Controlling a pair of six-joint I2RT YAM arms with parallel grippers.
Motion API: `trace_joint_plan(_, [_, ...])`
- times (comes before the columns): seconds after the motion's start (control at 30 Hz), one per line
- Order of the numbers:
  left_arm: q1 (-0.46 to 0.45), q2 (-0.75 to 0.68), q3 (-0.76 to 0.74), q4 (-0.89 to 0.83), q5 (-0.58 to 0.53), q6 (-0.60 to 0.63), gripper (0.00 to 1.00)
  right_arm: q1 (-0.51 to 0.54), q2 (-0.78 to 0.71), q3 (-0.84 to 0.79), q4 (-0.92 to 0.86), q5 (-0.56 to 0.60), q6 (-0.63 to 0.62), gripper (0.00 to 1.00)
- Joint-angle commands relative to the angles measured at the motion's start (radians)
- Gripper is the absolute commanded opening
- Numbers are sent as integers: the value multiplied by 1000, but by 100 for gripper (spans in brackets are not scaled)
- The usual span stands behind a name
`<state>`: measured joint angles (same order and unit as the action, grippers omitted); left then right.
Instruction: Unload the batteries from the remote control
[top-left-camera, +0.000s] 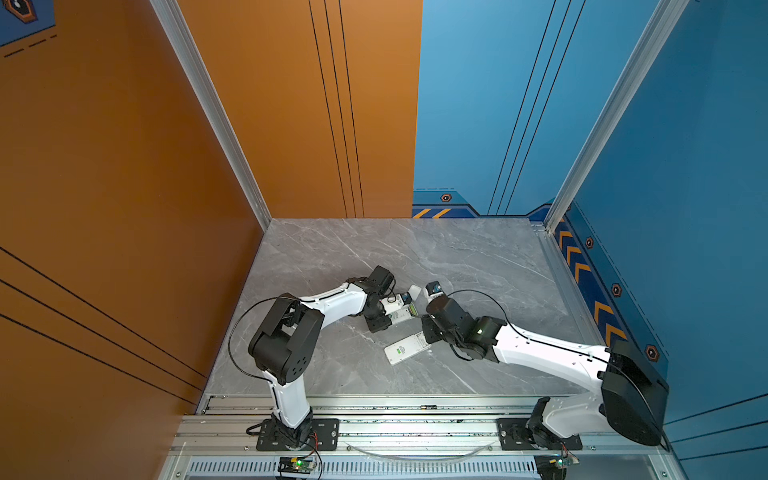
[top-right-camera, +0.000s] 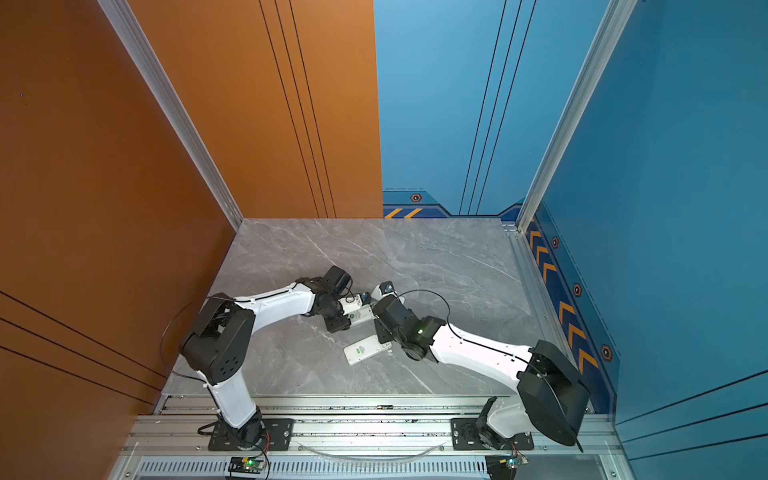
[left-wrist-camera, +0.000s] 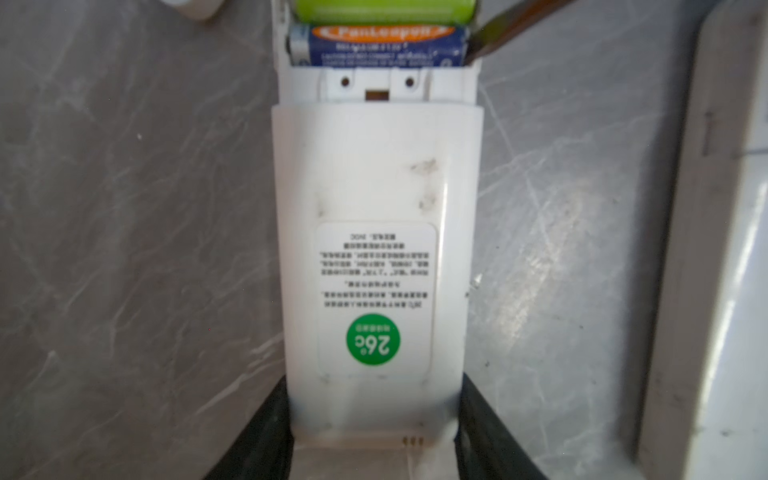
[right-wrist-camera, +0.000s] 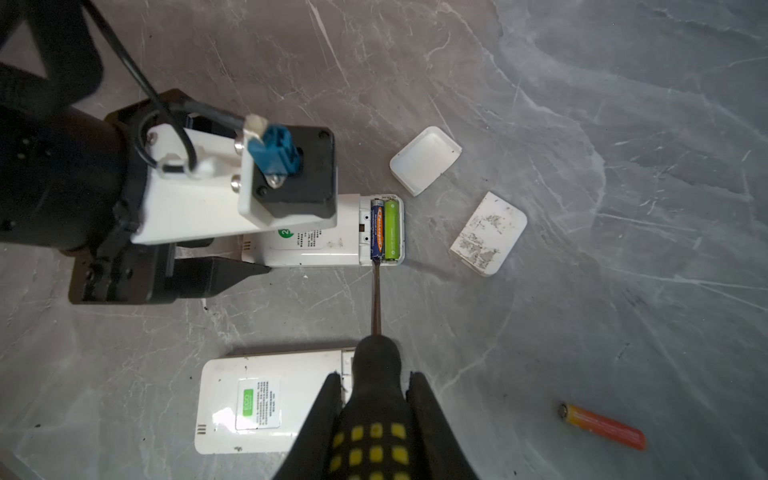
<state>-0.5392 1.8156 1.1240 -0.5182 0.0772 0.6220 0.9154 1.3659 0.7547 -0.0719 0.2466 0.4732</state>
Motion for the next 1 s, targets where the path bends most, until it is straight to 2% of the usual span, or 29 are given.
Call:
trace_joint_plan(0.0, [-9,64,-5,-100,155,27,0,-12,27,-176,384,28,20,0])
trace_joint_plan(0.2, [7,81,11,-135,228,47,0,9,85,-274,583,-18,71,0])
trace_joint_plan(0.37, [24,94,28,-166,278,57,0,43,145,-333,759,38,67,0])
trace_joint_plan(0.6, [24,102,30,-174,292,68,0,65,200,-377,981,88,24,0])
trace_joint_plan(0.8, [26,105,31,-177,292,66,0,83,223,-389,1095,108,-11,0])
trace_joint_plan(0.97, [27,113,38,-179,285,61,0,85,206,-384,1109,119,-47,0])
